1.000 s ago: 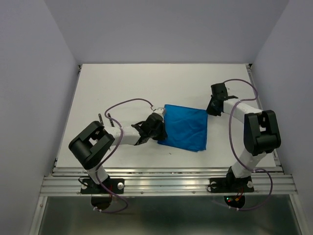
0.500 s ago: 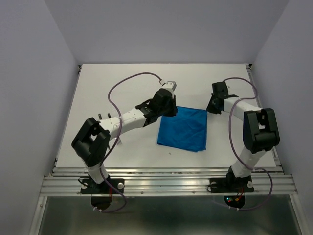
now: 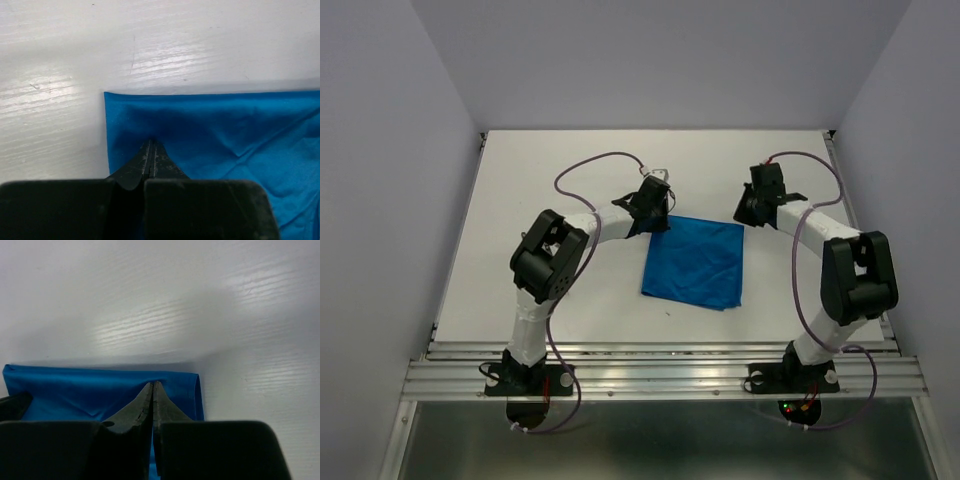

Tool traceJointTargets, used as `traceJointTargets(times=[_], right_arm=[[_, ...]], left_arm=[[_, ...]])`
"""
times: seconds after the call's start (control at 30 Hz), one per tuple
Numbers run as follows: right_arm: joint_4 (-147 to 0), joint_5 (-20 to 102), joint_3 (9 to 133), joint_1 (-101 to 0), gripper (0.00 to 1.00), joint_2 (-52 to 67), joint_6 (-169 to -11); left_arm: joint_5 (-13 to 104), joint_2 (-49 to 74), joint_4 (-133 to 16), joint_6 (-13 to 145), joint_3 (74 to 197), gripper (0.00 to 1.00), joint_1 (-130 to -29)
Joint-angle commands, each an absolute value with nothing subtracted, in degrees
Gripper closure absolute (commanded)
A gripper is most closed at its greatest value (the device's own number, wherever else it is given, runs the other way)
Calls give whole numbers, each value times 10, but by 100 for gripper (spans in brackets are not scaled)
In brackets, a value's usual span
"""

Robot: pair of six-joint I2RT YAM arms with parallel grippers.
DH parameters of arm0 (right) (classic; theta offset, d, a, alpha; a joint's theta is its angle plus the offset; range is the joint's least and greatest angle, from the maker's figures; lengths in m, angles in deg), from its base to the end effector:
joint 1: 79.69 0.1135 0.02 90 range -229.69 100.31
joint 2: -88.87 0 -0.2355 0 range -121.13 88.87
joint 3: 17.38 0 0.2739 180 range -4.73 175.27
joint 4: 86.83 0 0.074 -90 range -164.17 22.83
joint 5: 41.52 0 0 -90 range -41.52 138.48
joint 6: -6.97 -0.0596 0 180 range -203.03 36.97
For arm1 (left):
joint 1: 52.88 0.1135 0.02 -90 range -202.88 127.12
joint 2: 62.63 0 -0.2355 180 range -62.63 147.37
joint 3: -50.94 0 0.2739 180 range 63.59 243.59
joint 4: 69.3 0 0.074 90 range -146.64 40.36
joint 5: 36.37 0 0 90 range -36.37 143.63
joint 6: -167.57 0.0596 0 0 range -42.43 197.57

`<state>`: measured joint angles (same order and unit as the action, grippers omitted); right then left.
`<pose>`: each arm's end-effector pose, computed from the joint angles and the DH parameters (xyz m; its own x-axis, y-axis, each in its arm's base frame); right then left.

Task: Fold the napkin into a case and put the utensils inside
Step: Smooth out the square-folded napkin at the center of the board.

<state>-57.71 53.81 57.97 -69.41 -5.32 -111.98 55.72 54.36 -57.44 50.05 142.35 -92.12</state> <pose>0.3805 0.0634 0.1609 -0.6958 0.3636 -0.6194 0.2518 0.9311 0.2638 0.3731 -0.3019 0.1239 -0.6993 -0.0250 -0.7144 0.3232 0.8803 -0.3472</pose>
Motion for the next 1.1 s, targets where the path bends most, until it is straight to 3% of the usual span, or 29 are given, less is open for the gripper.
traceJointTargets(times=[0.0, 0.33, 0.53, 0.87, 1.07], right_arm=[[-595, 526, 599, -690, 93, -94, -1128], [-577, 570, 616, -690, 94, -148, -1119], [-560, 555, 585, -684, 90, 3, -1131], [-487, 538, 369, -595, 82, 234, -1238], [-468, 509, 286, -569, 83, 287, -1285]], left_arm=[[573, 555, -587, 501, 1466, 100, -917], [550, 566, -595, 488, 1425, 100, -917], [522, 484, -591, 482, 1387, 100, -921], [505, 331, -548, 468, 1254, 100, -932], [442, 303, -544, 474, 1173, 100, -940]])
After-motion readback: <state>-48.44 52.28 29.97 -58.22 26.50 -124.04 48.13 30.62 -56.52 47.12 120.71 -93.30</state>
